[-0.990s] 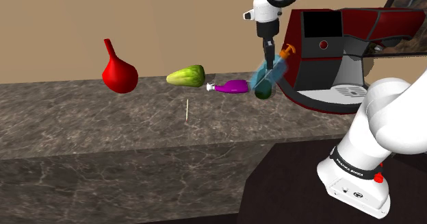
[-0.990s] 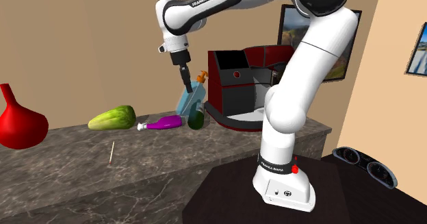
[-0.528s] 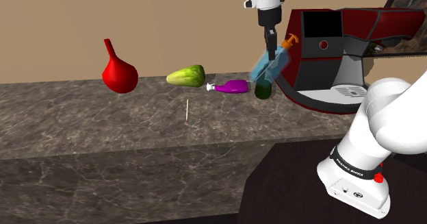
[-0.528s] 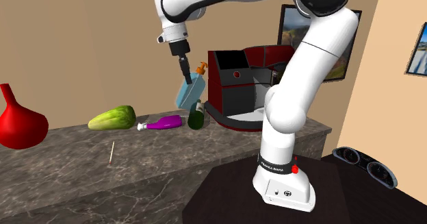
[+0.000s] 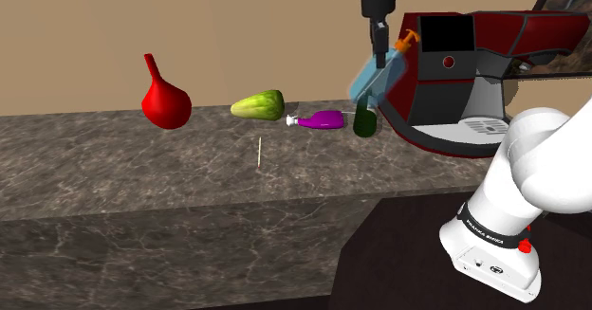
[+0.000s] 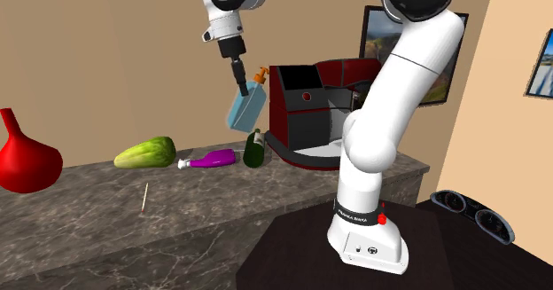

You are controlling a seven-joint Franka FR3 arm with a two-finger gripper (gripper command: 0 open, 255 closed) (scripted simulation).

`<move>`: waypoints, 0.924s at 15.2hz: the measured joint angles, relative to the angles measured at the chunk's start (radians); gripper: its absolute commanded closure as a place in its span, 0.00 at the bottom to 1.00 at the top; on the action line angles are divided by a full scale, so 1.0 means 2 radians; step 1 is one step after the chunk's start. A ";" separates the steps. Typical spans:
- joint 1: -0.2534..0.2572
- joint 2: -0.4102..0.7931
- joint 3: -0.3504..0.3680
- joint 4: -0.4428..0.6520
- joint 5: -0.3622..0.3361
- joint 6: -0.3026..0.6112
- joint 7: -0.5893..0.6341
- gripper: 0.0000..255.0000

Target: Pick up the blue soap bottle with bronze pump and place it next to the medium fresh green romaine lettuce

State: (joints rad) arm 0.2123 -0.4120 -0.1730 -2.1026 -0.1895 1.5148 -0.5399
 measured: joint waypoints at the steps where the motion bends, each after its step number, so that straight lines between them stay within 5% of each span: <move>1: 0.000 0.002 0.000 0.010 0.000 -0.008 -0.002 1.00; 14: 0.002 0.021 0.005 0.116 0.003 -0.094 -0.013 1.00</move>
State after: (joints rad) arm 0.2158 -0.3691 -0.1637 -1.8713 -0.1829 1.3275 -0.5663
